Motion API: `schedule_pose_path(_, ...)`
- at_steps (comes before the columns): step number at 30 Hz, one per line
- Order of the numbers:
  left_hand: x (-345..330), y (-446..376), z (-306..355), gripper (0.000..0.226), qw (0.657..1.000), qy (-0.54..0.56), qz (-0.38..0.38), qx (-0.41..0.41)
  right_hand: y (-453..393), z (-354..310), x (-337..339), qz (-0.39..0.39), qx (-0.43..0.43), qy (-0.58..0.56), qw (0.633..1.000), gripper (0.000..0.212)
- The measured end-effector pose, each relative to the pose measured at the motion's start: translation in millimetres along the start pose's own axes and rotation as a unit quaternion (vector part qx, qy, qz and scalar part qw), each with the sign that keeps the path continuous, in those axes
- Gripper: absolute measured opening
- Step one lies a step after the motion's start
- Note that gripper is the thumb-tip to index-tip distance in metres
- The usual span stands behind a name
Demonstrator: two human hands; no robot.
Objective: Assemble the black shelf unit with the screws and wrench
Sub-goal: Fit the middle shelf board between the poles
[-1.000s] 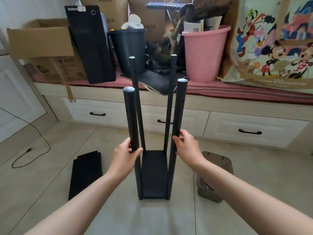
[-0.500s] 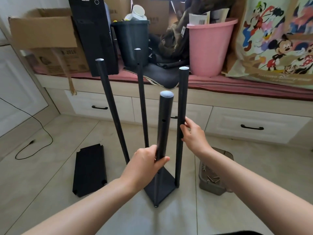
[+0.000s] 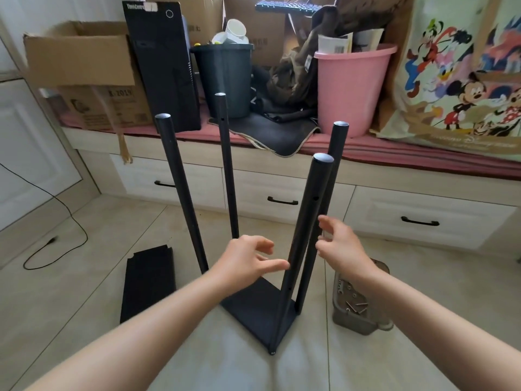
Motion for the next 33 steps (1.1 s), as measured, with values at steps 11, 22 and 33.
schedule_pose_path(11,124.2,-53.8,-57.8,0.069,0.935,0.163,0.278,0.145,22.0,-25.6,-15.6,-0.063,0.027,-0.022,0.997,0.054)
schedule_pose_path(22,122.0,-63.9,-57.2,0.032,0.945,0.153,0.285,0.043,9.3,-31.5,-17.9,-0.069,0.053,-0.025,0.996,0.041)
schedule_pose_path(33,91.9,13.6,-68.7,0.029,0.945,0.074,0.314,-0.051,-24.8,-29.1,-3.1,0.02,0.036,-0.029,0.999,0.039)
Point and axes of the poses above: each hand's wrist, its own y-axis away from the middle knuckle, its own x-axis out of the back of the hand, z = x × y, the point moved 1 cm from there along -y, towards the middle knuckle, and after that the axes turned 12 degrees about x, right-handed, at the moved point
